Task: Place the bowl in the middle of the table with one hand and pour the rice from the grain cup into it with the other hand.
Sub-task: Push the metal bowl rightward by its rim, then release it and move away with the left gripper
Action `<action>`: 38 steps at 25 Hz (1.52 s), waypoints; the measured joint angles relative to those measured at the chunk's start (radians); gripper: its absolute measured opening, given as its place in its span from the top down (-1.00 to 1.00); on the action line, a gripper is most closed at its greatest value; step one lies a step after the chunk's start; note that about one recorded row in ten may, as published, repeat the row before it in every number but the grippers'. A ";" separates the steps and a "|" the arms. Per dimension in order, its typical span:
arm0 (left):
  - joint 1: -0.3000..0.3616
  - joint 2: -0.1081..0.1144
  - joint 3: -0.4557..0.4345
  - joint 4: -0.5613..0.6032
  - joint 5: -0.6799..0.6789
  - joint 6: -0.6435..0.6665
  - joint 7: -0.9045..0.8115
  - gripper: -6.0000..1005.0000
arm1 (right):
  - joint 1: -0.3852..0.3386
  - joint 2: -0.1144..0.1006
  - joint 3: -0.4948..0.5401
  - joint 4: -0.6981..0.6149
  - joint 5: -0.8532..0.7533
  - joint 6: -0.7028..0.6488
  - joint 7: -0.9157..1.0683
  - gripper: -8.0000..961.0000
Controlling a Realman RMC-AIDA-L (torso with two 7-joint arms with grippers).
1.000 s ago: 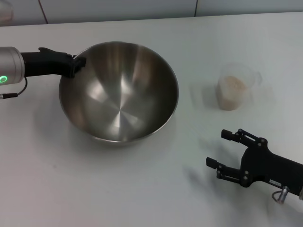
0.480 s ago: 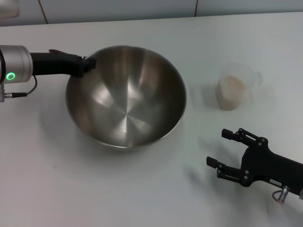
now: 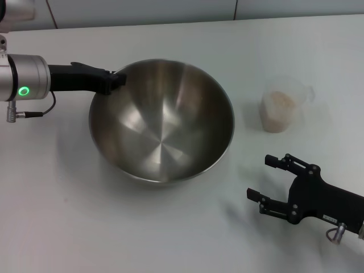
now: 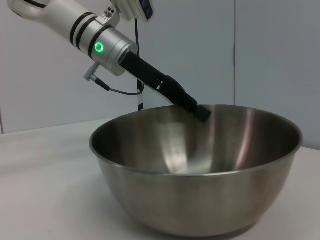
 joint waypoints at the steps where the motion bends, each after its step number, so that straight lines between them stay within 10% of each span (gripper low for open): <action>1: -0.004 0.000 0.000 -0.006 -0.001 0.000 -0.001 0.91 | 0.000 0.000 0.000 0.000 0.000 0.000 0.000 -0.71; 38: -0.014 0.009 -0.022 -0.025 -0.003 0.058 0.006 0.91 | 0.034 0.001 0.011 0.004 -0.001 -0.014 0.003 -0.71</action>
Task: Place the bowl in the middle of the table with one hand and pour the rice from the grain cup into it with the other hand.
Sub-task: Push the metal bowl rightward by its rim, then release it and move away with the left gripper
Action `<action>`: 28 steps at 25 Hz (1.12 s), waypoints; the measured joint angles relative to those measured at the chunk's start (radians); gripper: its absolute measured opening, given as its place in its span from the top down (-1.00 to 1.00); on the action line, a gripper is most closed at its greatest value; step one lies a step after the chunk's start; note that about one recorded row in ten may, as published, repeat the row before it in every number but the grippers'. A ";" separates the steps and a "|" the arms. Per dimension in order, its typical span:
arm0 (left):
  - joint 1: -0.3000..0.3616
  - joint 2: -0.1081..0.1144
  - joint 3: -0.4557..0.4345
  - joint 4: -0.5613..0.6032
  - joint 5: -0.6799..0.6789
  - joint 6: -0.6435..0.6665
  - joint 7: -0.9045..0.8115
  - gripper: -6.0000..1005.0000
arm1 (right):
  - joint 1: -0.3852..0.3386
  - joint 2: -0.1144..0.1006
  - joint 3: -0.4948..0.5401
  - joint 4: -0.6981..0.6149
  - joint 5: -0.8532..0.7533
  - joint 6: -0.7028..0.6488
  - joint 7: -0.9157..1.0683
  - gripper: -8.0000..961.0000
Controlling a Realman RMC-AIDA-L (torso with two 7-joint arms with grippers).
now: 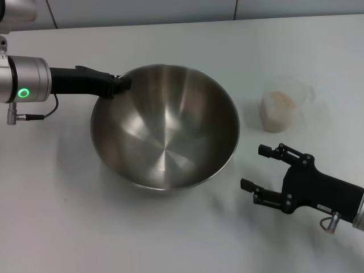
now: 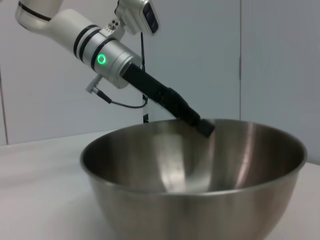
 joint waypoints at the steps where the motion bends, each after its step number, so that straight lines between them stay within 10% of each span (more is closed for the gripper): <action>1: 0.002 0.002 0.001 0.000 0.009 0.003 0.002 0.91 | 0.010 0.001 0.000 -0.004 0.009 0.000 0.000 -0.71; 28: 0.015 0.019 -0.070 0.057 0.067 0.008 -0.035 0.91 | 0.052 -0.001 -0.010 -0.005 0.038 -0.035 -0.005 -0.71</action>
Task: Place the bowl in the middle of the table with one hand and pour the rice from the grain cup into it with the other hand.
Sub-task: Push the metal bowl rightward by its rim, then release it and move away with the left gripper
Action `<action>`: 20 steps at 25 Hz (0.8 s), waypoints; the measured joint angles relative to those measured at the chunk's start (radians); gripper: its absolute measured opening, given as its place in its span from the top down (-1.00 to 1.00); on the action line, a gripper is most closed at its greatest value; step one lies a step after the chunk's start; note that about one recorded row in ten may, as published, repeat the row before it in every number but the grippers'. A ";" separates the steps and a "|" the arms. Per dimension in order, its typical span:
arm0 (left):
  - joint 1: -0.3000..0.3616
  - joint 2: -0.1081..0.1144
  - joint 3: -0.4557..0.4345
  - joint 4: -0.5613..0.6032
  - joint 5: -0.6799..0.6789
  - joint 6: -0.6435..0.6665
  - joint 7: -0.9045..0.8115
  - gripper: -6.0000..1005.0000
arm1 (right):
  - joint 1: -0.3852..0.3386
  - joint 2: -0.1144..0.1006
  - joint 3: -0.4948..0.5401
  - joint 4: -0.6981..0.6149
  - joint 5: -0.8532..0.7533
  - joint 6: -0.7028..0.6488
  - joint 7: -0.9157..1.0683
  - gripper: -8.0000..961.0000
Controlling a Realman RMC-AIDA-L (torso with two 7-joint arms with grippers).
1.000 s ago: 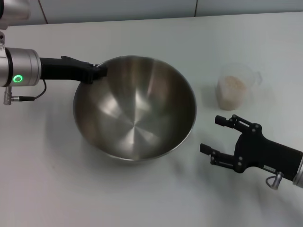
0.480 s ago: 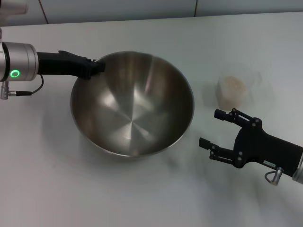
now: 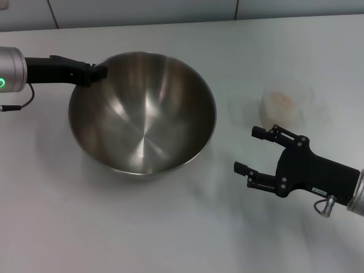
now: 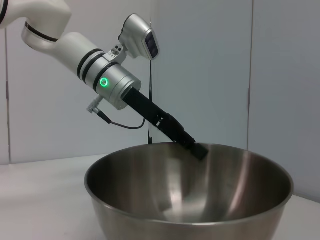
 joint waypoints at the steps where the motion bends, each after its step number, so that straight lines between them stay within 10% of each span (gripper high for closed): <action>1: 0.002 0.000 -0.001 0.000 0.000 0.000 0.000 0.91 | 0.000 0.000 0.000 0.000 0.000 0.000 0.000 -0.71; 20: -0.008 -0.017 0.006 -0.037 0.010 -0.066 -0.001 0.91 | -0.020 0.002 -0.001 0.003 -0.009 0.006 -0.001 -0.71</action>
